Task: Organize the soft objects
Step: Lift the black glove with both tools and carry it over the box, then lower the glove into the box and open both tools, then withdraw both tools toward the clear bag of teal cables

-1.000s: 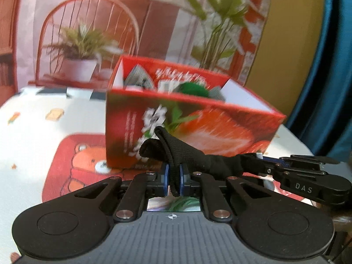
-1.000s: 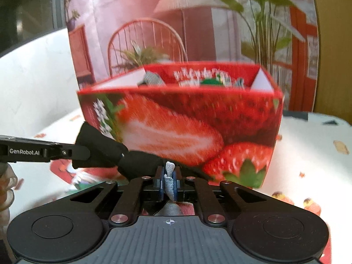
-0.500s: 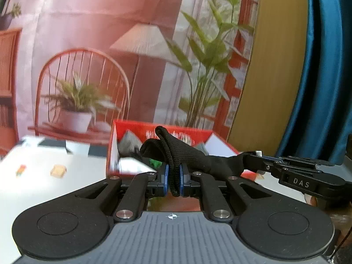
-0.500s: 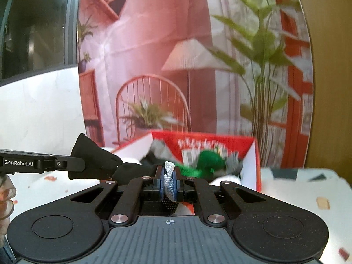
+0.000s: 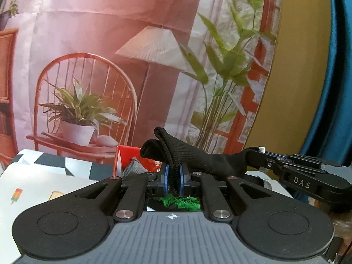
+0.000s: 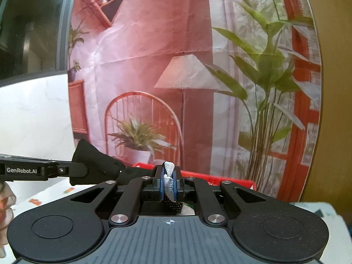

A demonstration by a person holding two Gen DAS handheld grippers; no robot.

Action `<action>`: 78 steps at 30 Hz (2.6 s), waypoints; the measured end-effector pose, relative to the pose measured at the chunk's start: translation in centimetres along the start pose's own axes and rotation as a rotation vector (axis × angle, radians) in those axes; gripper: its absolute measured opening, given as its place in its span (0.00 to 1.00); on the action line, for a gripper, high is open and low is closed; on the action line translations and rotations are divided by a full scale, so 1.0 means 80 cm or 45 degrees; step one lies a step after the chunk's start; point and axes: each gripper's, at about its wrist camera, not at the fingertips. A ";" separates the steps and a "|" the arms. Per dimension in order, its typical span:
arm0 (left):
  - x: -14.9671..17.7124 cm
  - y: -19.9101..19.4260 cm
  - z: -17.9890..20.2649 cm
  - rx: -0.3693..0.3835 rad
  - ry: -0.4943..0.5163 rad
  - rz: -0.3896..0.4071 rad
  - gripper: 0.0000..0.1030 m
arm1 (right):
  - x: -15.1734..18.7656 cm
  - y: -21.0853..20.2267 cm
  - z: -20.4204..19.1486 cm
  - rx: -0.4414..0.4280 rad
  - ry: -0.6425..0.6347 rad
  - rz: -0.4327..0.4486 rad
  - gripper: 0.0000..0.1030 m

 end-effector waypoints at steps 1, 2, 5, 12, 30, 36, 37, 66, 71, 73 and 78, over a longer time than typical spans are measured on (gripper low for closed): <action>-0.004 0.010 0.000 -0.002 0.004 -0.014 0.10 | -0.001 0.009 0.004 0.009 0.002 -0.010 0.07; -0.007 0.020 -0.001 -0.002 0.005 -0.033 0.10 | -0.001 0.017 0.007 0.018 0.009 -0.021 0.07; -0.012 0.052 -0.004 -0.008 0.000 -0.090 0.10 | 0.006 0.041 0.017 0.047 0.038 -0.057 0.07; -0.001 0.109 -0.017 -0.045 -0.005 -0.225 0.10 | 0.047 0.077 0.038 0.086 0.131 -0.164 0.07; 0.003 0.103 -0.012 -0.050 0.104 -0.216 0.62 | 0.072 0.055 0.046 0.145 0.161 -0.183 0.29; 0.011 0.057 -0.012 -0.086 0.114 -0.168 0.80 | 0.079 0.016 0.023 0.136 0.148 -0.133 0.70; 0.014 0.047 -0.013 -0.087 0.116 -0.162 0.84 | 0.081 0.010 0.019 0.135 0.151 -0.131 0.75; 0.189 -0.015 -0.091 -0.170 -0.168 -0.508 0.67 | 0.202 -0.046 -0.085 -0.041 0.189 -0.423 0.90; 0.203 -0.014 -0.092 -0.151 -0.222 -0.542 0.62 | 0.221 -0.037 -0.100 -0.090 0.146 -0.472 0.85; 0.207 -0.013 -0.093 -0.147 -0.221 -0.552 0.60 | 0.226 -0.035 -0.102 -0.098 0.137 -0.481 0.85; 0.208 -0.007 -0.090 -0.129 -0.238 -0.558 0.55 | 0.233 -0.034 -0.096 -0.097 0.169 -0.499 0.83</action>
Point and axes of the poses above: each gripper's, at about its wrist camera, not at the fingertips, and y roughly the way its jaws point, z to its right, x to its underside, and after that the axes turned 10 degrees about -y, right-handed
